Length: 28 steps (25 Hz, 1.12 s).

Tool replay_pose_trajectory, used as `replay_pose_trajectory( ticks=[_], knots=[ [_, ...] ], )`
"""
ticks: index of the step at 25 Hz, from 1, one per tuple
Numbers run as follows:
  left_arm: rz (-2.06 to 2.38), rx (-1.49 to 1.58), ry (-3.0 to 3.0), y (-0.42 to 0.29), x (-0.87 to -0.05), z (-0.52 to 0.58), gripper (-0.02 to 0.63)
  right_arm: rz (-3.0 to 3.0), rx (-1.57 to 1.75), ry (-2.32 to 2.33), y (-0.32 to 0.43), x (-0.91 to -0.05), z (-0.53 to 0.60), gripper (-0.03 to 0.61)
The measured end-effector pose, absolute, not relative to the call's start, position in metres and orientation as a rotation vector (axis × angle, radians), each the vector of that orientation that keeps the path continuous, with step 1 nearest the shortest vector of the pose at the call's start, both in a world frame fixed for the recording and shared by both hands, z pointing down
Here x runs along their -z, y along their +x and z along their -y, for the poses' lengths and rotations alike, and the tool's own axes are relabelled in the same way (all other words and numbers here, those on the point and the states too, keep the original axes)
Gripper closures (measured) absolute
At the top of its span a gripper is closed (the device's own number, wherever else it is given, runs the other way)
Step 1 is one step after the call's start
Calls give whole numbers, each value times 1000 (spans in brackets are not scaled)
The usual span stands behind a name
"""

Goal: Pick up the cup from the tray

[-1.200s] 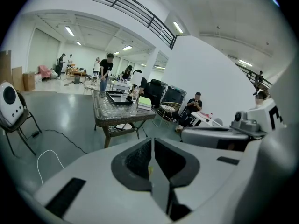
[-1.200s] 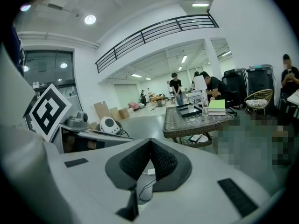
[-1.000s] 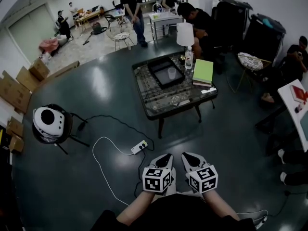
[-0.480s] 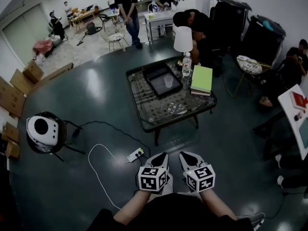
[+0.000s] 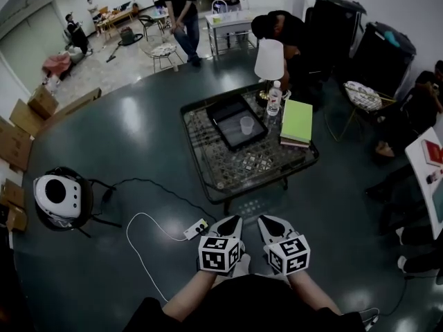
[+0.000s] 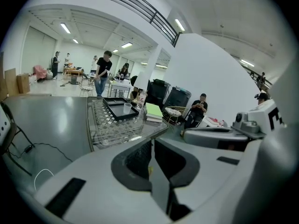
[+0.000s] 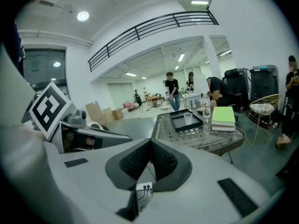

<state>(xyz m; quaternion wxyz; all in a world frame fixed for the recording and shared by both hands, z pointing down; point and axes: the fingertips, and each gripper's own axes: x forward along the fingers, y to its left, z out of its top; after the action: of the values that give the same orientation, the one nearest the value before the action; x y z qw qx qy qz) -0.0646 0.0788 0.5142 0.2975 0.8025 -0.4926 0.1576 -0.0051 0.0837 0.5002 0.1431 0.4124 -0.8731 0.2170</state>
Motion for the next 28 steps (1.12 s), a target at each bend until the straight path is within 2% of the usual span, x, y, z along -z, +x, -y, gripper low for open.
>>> replay_pose_trajectory(
  ticks=[16, 28],
  knots=[
    [1272, -449, 2154, -100, -524, 27, 584, 2507, -637, 1201, -46, -507, 20, 568],
    [1243, -466, 2126, -96, -538, 61, 584, 2468, -699, 1224, -39, -514, 50, 568]
  ],
)
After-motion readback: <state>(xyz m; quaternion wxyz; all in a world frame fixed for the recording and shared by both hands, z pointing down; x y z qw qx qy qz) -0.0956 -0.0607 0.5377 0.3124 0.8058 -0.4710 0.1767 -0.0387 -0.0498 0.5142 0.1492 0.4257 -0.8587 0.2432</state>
